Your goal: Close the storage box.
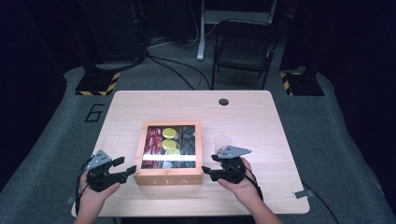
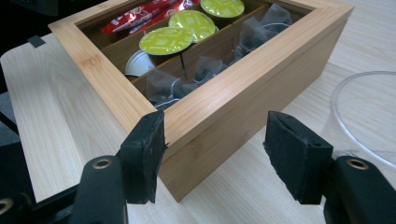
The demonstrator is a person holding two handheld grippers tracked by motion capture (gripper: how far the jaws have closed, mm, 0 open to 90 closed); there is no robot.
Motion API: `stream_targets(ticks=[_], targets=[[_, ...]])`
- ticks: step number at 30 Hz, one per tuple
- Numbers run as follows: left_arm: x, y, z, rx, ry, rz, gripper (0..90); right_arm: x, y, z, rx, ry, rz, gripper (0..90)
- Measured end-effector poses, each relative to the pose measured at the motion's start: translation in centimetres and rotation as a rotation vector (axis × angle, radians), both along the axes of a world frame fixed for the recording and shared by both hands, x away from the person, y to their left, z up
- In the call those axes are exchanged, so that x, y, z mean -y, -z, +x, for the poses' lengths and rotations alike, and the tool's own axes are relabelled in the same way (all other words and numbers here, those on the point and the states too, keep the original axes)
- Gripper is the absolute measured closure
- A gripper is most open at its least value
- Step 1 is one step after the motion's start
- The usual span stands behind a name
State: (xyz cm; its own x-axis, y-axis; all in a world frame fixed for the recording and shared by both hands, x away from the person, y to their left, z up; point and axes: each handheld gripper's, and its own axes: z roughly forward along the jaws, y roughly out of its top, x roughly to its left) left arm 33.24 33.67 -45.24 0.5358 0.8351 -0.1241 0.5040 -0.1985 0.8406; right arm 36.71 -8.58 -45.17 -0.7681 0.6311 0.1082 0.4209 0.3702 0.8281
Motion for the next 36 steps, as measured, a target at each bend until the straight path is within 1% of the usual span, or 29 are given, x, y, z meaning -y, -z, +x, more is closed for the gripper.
stream_targets(ticks=[1, 2, 3, 4, 8, 9, 10, 11, 13, 14, 15, 16, 17, 19, 20, 21, 24, 25, 27, 28, 29, 32, 33, 34, 35, 36], targets=[[-0.1, 0.0, 0.1, -0.002, -0.007, -0.002, 34.2, 0.1, 0.0, 0.0, -0.003, 0.005, 0.009, 37.6], [-0.2, 0.1, 0.2, 0.006, -0.012, -0.006, 34.2, 0.2, 0.0, 0.1, 0.002, -0.001, 0.008, 37.5], [-0.4, 0.3, 0.3, -0.005, -0.017, -0.003, 34.2, 0.3, 0.1, 0.2, 0.003, 0.009, 0.009, 37.4], [-0.4, 0.3, 0.3, -0.005, -0.017, -0.003, 34.2, 0.3, 0.1, 0.2, 0.003, 0.009, 0.009, 37.4], [-0.9, 0.6, 0.7, -0.001, -0.04, 0.0, 34.4, 0.7, 0.5, 0.3, -0.01, 0.024, -0.006, 37.4], [-1.1, 0.6, 0.8, -0.007, -0.04, 0.005, 34.6, 0.8, 0.6, 0.4, -0.012, 0.027, -0.008, 37.4], [-1.2, 0.7, 0.9, -0.002, -0.051, 0.008, 34.7, 0.8, 0.7, 0.5, -0.009, 0.028, -0.01, 37.4], [-1.3, 0.9, 0.9, -0.002, -0.058, 0.014, 34.8, 0.9, 0.8, 0.5, -0.02, 0.038, -0.004, 37.4], [-1.6, 1.0, 1.1, -0.012, -0.067, 0.015, 35.0, 1.1, 0.9, 0.6, -0.02, 0.038, -0.008, 37.4], [-1.7, 1.1, 1.2, -0.012, -0.071, 0.013, 35.0, 1.1, 1.0, 0.6, -0.03, 0.045, -0.005, 37.5], [-1.8, 1.2, 1.3, -0.007, -0.082, 0.012, 35.1, 1.1, 1.1, 0.7, -0.028, 0.042, -0.012, 37.5], [-1.9, 1.2, 1.4, -0.014, -0.081, 0.018, 35.2, 1.1, 1.2, 0.7, -0.03, 0.046, -0.013, 37.5], [-2.0, 1.3, 1.5, -0.011, -0.086, 0.018, 35.3, 1.2, 1.3, 0.7, -0.031, 0.049, -0.017, 37.5], [-2.2, 1.6, 1.7, -0.01, -0.098, 0.033, 35.7, 1.1, 1.5, 0.8, -0.034, 0.046, -0.024, 37.5], [-2.4, 1.7, 1.8, -0.022, -0.099, 0.042, 35.9, 1.1, 1.6, 0.9, -0.032, 0.042, -0.031, 37.5], [-2.4, 1.8, 1.9, -0.022, -0.108, 0.041, 35.9, 1.0, 1.6, 0.8, -0.035, 0.04, -0.034, 37.5], [-2.8, 2.0, 2.2, -0.032, -0.113, 0.035, 35.9, 0.9, 1.8, 0.8, -0.036, 0.035, -0.04, 37.5], [-2.7, 2.2, 2.3, -0.027, -0.125, 0.027, 35.9, 0.8, 1.8, 0.8, -0.035, 0.032, -0.041, 37.6], [-2.9, 2.3, 2.4, -0.04, -0.125, 0.033, 35.9, 0.7, 1.9, 0.7, -0.041, 0.029, -0.051, 37.6], [-2.9, 2.4, 2.5, -0.042, -0.128, 0.03, 35.9, 0.6, 2.0, 0.7, -0.039, 0.034, -0.048, 37.5], [-2.9, 2.5, 2.5, -0.041, -0.133, 0.027, 35.9, 0.6, 2.1, 0.7, -0.038, 0.026, -0.048, 37.6], [-3.0, 2.5, 2.7, -0.053, -0.134, 0.033, 35.9, 0.4, 2.5, 0.7, -0.036, 0.025, -0.056, 38.8], [-3.1, 2.6, 2.7, -0.056, -0.135, 0.035, 35.9, 0.5, 2.6, 0.7, -0.033, 0.019, -0.071, 39.3], [-3.1, 2.6, 2.7, -0.059, -0.137, 0.034, 36.1, 0.4, 2.7, 0.7, -0.029, 0.022, -0.074, 40.0], [-3.1, 2.7, 2.8, -0.052, -0.143, 0.031, 36.4, 0.5, 2.7, 0.7, -0.016, 0.021, -0.081, 40.6], [-3.2, 2.7, 2.8, -0.053, -0.145, 0.032, 36.4, 0.4, 2.7, 0.7, -0.02, 0.03, -0.078, 40.9]])
